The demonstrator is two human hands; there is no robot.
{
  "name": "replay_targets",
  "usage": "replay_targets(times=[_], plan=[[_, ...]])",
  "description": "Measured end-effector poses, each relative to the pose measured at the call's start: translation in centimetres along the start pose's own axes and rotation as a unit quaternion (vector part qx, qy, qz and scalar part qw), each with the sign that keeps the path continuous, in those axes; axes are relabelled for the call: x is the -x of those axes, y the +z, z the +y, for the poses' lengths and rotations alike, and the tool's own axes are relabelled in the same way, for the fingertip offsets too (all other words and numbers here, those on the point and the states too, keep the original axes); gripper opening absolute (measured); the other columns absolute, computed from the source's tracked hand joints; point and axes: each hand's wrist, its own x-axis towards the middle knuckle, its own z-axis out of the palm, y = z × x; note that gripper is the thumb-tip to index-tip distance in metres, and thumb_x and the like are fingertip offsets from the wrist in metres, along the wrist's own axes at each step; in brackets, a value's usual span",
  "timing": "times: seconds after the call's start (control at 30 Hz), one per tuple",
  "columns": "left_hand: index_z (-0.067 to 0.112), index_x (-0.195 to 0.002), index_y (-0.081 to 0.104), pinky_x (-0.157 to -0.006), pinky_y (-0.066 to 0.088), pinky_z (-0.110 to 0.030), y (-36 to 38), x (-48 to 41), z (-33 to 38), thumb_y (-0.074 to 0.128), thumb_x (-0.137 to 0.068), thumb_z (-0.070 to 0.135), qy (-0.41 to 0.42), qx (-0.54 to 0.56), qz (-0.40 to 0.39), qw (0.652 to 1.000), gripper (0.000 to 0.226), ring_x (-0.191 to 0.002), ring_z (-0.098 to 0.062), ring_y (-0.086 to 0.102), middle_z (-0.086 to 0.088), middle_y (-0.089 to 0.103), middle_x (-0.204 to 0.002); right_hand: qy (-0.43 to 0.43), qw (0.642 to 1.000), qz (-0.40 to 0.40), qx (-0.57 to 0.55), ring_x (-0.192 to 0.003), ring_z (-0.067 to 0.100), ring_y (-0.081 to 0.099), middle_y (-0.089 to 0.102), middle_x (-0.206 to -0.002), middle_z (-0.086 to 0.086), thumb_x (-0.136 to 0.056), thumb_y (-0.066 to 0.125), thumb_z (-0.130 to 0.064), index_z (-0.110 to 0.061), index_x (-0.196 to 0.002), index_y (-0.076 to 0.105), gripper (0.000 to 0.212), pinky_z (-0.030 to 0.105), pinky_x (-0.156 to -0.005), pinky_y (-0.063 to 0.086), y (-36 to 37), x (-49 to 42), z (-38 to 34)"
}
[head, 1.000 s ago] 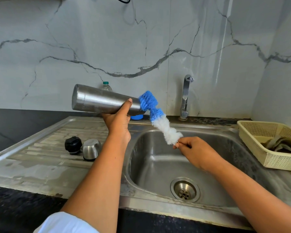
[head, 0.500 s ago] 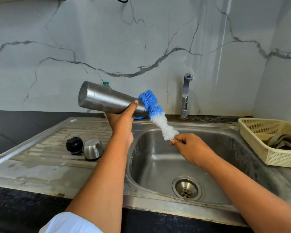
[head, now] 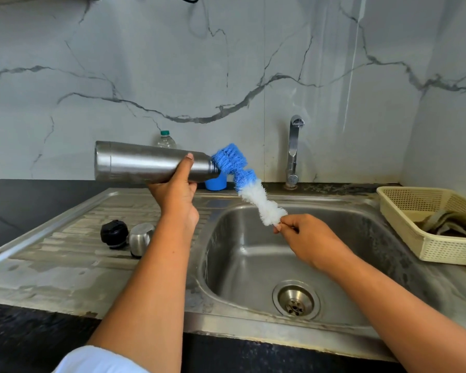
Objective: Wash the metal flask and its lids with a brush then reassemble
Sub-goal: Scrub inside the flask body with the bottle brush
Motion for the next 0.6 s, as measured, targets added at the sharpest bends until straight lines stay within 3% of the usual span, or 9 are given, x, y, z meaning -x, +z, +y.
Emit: replay_targets(times=[0.17,0.43,0.6], plan=[[0.024,-0.123,0.053,-0.091,0.062,-0.042,0.7,0.7,-1.0,0.092,-0.074,0.013,-0.025,-0.006,-0.005,1.000,0.063,-0.115,-0.016,0.069,0.005,0.070,-0.124,-0.009,1.000,0.020,-0.012,-0.058,0.011,0.048,0.059,-0.075,-0.004,-0.107,0.047,-0.031,-0.028,-0.103,0.069,0.023,0.023,-0.052,0.038,0.7,-0.2,-1.2],[0.028,-0.119,0.053,-0.086,0.063,-0.038,0.6,0.8,-1.2,0.093,-0.073,0.017,-0.044,0.003,0.006,0.999,0.062,-0.112,-0.017,0.070,0.005,0.070,-0.124,-0.017,0.999,0.030,0.009,-0.057,0.011,0.048,0.060,-0.077,-0.003,-0.107,0.046,-0.031,-0.022,-0.107,0.070,0.026,0.023,-0.050,0.039,1.0,0.4,-1.6],[0.025,-0.123,0.055,-0.073,0.064,-0.033,0.3,0.2,-0.5,0.092,-0.074,0.017,-0.035,0.038,0.032,0.998,0.062,-0.110,-0.017,0.070,0.004,0.070,-0.123,-0.031,0.998,0.039,0.034,-0.058,0.012,0.050,0.063,-0.080,-0.001,-0.108,0.046,-0.031,-0.019,-0.106,0.070,0.027,0.021,-0.049,0.040,0.8,0.9,-1.2]])
